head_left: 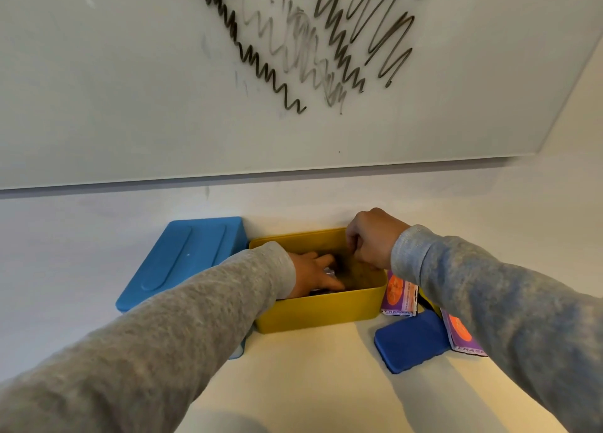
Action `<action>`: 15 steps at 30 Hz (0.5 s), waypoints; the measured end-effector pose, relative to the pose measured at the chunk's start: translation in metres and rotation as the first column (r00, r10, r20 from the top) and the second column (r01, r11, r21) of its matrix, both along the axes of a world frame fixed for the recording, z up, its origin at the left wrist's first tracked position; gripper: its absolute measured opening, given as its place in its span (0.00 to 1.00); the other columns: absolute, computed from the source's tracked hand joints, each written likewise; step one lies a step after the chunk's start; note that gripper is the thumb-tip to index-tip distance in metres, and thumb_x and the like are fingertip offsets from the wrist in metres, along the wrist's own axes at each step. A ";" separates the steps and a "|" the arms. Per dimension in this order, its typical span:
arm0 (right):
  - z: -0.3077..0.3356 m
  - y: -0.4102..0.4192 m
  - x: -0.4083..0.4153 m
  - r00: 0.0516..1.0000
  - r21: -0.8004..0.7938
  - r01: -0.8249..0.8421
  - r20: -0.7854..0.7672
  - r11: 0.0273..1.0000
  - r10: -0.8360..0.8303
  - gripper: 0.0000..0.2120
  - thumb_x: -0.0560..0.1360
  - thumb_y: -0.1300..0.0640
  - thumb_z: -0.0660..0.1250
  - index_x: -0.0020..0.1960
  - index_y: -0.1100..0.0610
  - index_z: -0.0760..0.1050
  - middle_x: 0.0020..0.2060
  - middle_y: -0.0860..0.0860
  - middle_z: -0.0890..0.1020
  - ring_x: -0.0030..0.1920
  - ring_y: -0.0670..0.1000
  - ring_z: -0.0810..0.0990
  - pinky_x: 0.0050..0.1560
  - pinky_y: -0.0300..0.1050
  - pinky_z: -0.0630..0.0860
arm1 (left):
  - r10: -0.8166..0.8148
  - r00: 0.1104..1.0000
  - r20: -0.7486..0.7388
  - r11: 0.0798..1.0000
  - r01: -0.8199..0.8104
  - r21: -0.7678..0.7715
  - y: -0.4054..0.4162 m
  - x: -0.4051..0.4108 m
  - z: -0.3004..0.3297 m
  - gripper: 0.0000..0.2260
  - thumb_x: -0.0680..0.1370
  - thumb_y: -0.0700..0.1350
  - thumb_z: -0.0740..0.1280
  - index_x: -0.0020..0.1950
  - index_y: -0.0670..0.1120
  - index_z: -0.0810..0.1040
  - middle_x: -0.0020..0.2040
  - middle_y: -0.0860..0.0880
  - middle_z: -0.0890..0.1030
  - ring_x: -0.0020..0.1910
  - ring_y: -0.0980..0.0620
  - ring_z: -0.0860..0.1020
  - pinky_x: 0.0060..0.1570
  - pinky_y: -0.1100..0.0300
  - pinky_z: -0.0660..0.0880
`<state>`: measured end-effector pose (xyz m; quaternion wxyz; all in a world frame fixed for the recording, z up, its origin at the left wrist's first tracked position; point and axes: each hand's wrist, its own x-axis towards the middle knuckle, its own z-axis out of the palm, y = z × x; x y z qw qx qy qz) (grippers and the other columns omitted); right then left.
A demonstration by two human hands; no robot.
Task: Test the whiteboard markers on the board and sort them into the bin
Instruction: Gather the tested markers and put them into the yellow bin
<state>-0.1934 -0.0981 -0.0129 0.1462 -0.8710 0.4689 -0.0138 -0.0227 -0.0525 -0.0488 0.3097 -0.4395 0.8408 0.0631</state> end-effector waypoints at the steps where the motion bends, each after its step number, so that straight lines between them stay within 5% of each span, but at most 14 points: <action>1: 0.000 0.000 0.000 1.000 0.003 0.001 0.000 1.000 -0.001 0.07 0.73 0.67 0.69 0.45 0.57 0.82 0.37 0.52 0.82 0.36 0.53 0.83 0.44 0.49 0.85 | -0.016 1.000 -0.002 1.000 0.016 -0.012 0.000 0.001 0.000 0.29 0.81 0.47 0.66 0.77 0.63 0.57 0.79 0.49 0.52 0.75 0.42 0.61 0.70 0.37 0.64; 9: -0.001 0.005 -0.003 0.999 0.006 0.015 0.047 1.000 -0.015 0.07 0.74 0.66 0.68 0.46 0.57 0.83 0.40 0.53 0.82 0.37 0.52 0.81 0.41 0.44 0.81 | -0.040 0.998 -0.045 0.997 0.037 -0.067 -0.001 0.006 -0.004 0.27 0.79 0.46 0.67 0.75 0.58 0.61 0.75 0.48 0.63 0.69 0.42 0.70 0.67 0.39 0.69; 15: 0.009 0.010 -0.035 0.951 0.014 0.028 0.306 1.000 -0.031 0.07 0.76 0.64 0.67 0.48 0.55 0.82 0.40 0.52 0.84 0.28 0.48 0.83 0.30 0.37 0.78 | 0.075 0.942 -0.327 0.970 -0.144 -0.194 0.004 -0.001 0.020 0.18 0.82 0.53 0.63 0.71 0.54 0.68 0.66 0.51 0.72 0.57 0.49 0.74 0.56 0.52 0.74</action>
